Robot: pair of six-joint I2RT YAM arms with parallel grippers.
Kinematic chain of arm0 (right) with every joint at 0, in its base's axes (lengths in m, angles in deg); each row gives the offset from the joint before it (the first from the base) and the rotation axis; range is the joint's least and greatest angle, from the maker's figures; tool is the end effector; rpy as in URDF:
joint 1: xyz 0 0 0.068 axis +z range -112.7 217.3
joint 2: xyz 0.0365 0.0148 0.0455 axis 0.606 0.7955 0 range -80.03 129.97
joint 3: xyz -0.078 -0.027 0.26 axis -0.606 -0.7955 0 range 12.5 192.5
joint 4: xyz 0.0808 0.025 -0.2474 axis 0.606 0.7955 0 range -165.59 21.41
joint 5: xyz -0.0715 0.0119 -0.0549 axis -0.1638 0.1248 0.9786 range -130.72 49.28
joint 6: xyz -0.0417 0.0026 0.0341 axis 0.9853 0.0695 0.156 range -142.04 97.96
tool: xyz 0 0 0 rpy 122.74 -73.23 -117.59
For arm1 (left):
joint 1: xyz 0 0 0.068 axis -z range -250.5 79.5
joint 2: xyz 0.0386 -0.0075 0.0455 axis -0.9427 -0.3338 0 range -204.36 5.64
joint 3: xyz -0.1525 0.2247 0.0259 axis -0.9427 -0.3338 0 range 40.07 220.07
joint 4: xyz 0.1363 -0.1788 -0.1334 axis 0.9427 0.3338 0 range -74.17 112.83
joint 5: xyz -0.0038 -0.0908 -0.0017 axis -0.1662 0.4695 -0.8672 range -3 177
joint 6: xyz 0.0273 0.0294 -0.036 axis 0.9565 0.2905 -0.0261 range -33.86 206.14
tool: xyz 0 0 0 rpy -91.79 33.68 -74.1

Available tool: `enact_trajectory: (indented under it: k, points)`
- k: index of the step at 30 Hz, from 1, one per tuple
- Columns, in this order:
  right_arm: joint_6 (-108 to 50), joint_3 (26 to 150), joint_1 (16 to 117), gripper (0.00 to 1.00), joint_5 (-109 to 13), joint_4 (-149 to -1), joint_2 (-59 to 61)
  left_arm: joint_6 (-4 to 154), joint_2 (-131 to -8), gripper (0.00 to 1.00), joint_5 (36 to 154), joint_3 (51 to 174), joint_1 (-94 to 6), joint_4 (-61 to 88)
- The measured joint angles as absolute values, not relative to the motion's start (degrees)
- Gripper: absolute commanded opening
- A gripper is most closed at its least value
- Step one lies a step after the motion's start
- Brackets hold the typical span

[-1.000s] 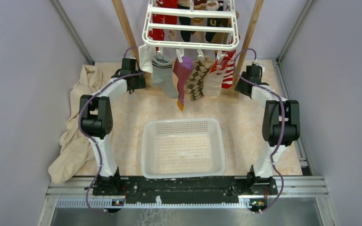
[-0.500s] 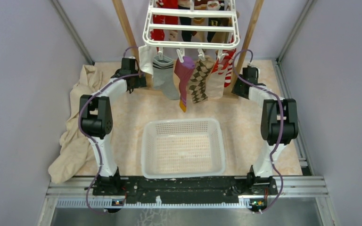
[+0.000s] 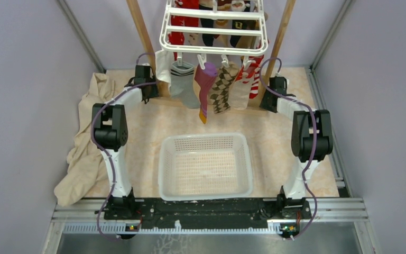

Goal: Remove the socks clipped to the hanger
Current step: Move the clothesline to the center of the board.

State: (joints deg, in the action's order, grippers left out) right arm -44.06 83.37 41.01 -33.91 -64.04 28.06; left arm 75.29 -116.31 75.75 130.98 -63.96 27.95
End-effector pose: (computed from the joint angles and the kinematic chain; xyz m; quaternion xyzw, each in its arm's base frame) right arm 0.4049 0.0222 0.1818 0.1693 0.9191 0.0241 0.3551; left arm 0.4776 -0.0477 0.1883 -0.0732 0.9111 0.0290 0.4047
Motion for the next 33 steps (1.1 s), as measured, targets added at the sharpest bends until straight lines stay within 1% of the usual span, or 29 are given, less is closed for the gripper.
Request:
enact_trajectory:
  k: [3, 6, 8, 14, 22, 33]
  points:
    - [-44.04, 83.41, 41.01, 0.32, -33.74, -64.00, 28.06, 75.31, -117.01, 0.43, 75.73, 132.03, -64.04, 28.52]
    - [-44.12, 83.46, 41.07, 0.24, -34.04, -64.04, 28.11, 75.07, -117.28, 0.36, 75.97, 132.33, -64.07, 28.78]
    - [-43.80, 83.52, 41.18, 0.22, -33.89, -64.02, 28.13, 74.76, -117.25, 0.33, 76.08, 132.33, -64.00, 28.78]
    - [-43.21, 83.57, 41.22, 0.17, -33.56, -64.06, 28.15, 74.02, -116.14, 0.32, 76.54, 130.45, -64.02, 28.08]
    - [-42.31, 83.54, 41.33, 0.17, -32.60, -64.08, 28.15, 71.29, -109.76, 0.29, 76.85, 121.27, -64.00, 27.04]
    - [-39.95, 83.00, 42.21, 0.17, -31.64, -64.28, 27.84, 67.39, -100.18, 0.30, 76.91, 108.42, -64.02, 25.64]
